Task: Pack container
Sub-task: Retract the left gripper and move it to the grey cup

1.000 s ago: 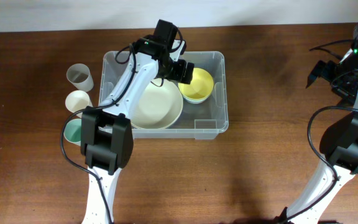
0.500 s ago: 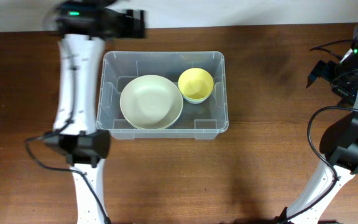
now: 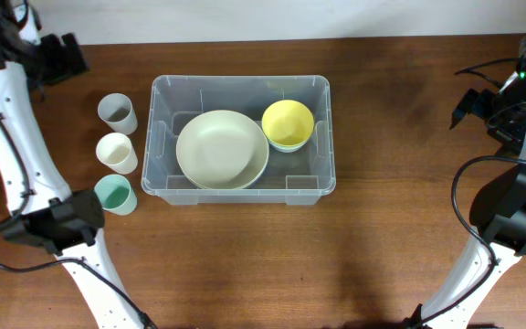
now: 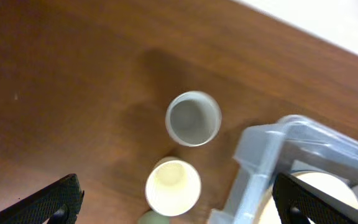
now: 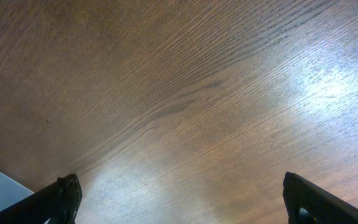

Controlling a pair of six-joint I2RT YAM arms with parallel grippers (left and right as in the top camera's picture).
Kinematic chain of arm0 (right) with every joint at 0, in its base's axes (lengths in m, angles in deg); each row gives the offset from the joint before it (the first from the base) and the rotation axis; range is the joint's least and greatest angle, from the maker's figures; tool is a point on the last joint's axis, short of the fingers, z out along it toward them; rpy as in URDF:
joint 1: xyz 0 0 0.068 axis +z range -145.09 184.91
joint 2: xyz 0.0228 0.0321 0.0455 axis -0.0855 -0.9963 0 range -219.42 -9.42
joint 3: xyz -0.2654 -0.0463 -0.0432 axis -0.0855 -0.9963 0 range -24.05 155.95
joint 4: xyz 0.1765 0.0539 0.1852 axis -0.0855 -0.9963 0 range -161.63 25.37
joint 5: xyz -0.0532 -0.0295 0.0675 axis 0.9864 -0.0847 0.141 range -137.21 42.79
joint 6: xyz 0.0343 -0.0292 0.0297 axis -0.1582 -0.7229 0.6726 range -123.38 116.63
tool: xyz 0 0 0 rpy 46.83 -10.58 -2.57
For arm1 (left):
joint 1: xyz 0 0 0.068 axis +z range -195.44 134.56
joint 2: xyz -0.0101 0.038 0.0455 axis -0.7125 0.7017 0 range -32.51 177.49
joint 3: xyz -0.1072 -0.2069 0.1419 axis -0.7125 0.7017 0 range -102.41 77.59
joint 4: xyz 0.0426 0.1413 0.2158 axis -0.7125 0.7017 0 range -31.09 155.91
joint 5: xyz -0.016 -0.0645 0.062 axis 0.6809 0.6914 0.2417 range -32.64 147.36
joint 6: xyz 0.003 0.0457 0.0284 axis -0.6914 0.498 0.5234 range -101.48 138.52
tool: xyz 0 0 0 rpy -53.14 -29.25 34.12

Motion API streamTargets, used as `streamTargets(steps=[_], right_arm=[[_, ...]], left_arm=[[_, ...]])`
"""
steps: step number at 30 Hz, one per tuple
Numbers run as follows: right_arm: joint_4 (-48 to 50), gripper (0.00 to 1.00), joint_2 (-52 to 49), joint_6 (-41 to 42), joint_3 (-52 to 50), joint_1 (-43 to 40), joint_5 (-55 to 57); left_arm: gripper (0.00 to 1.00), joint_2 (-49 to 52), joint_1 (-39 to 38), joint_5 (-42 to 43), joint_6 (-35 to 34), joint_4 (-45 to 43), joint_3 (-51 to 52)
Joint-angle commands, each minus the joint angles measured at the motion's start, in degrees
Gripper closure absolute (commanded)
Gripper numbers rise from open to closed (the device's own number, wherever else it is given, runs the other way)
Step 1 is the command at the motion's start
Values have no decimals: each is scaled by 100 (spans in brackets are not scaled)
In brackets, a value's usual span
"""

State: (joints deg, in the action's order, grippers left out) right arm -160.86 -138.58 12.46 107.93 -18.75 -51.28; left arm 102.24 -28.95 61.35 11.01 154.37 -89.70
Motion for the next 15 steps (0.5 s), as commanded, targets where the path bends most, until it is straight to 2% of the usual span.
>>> streamTargets(steps=[1, 15], right_arm=[[0, 1, 227, -37, -20, -37, 24], [0, 1, 227, -37, -20, -37, 26]], left_arm=[[1, 382, 35, -15, -79, -33, 345], [0, 1294, 17, 4, 48, -505, 595]])
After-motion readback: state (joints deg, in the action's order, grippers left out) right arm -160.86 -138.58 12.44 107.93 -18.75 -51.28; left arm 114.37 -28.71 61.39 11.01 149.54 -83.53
